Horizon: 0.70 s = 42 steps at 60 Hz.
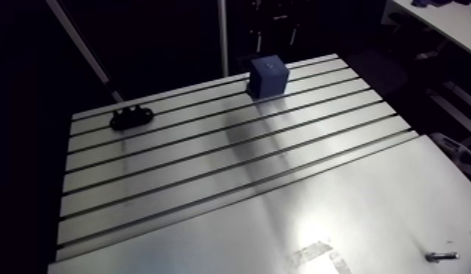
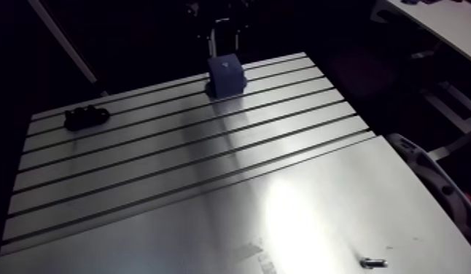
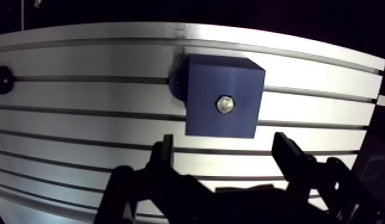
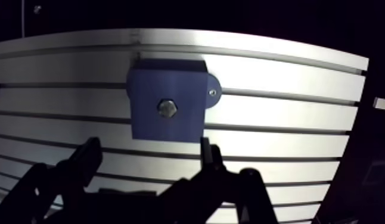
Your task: Pick up the M10 bolt and insert it into the hex recess until seated.
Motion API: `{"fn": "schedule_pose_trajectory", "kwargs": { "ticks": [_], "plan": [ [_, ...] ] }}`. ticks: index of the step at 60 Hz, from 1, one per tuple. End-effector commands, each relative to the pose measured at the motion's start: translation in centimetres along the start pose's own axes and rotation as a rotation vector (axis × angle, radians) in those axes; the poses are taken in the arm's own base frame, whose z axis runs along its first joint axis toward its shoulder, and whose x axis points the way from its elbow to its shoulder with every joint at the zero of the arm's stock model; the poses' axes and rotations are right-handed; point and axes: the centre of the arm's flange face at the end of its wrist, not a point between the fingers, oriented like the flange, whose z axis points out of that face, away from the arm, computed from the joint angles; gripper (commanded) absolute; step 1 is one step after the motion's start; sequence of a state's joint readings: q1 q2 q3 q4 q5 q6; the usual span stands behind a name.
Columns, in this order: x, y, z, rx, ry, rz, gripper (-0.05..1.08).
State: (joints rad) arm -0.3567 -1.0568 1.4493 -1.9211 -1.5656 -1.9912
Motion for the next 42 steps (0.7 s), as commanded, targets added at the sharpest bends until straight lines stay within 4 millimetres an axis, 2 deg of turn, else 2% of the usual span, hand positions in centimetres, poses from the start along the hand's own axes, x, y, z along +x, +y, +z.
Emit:
{"fn": "schedule_pose_trajectory", "kwargs": {
  "ticks": [1,2,3,4,7,8,14,23,28,33,42],
  "plan": [
    [-3.9,-1.7,-9.5,0.005,-0.018,0.094,0.00],
    [-3.9,-1.7,-9.5,0.005,-0.018,0.094,0.00],
    [-4.4,-2.0,-10.7,0.004,-0.013,0.099,0.00],
    [-4.4,-2.0,-10.7,0.004,-0.013,0.099,0.00],
    [-5.5,-3.0,-12.6,0.002,-0.012,0.094,0.00],
    [-5.5,-3.0,-12.6,0.002,-0.012,0.094,0.00],
    [-6.7,-5.6,-15.0,-0.003,-0.009,0.072,0.00],
    [-7.5,-7.7,-15.5,0.000,-0.013,0.070,0.00],
    [-8.0,-9.5,-15.1,0.001,-0.024,0.046,0.00],
    [-8.7,-10.2,-14.9,0.001,-0.032,0.039,0.00],
    [-8.8,-11.4,-15.0,-0.005,-0.028,0.045,0.00]
  ]
}}
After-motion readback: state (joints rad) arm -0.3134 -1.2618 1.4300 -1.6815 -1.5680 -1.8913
